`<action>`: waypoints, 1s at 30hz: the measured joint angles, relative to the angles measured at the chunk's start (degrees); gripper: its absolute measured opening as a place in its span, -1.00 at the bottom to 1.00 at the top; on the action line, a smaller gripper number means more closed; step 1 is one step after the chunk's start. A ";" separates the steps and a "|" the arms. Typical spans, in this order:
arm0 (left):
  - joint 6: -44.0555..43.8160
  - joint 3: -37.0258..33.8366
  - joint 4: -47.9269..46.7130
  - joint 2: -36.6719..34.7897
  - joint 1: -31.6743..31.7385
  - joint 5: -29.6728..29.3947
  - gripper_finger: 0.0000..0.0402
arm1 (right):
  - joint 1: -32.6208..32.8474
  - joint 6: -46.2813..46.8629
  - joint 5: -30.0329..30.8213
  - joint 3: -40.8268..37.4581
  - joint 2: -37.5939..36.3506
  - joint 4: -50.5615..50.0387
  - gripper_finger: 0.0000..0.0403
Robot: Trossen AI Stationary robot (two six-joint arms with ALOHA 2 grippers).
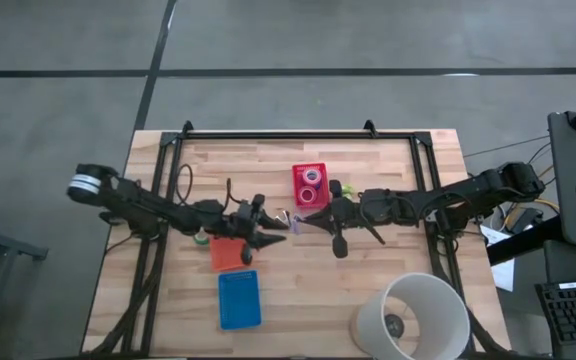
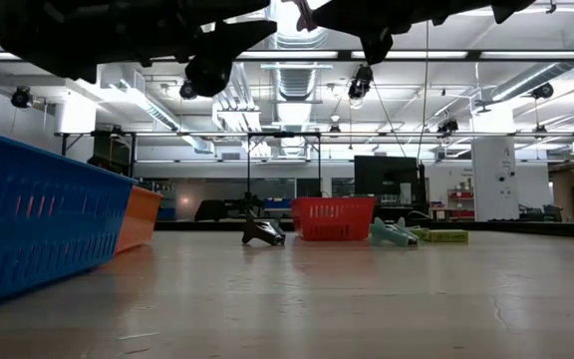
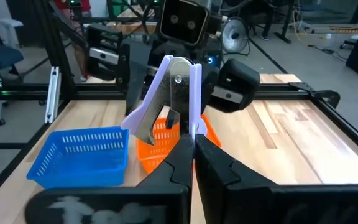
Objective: Pick and place Stapler, Stapler remover, tape
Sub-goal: Put the purple staple remover into the blue bin
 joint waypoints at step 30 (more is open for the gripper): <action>-1.14 5.12 3.68 5.17 -0.95 -1.49 -0.29 | 0.00 -0.07 0.67 0.00 0.00 0.08 -0.96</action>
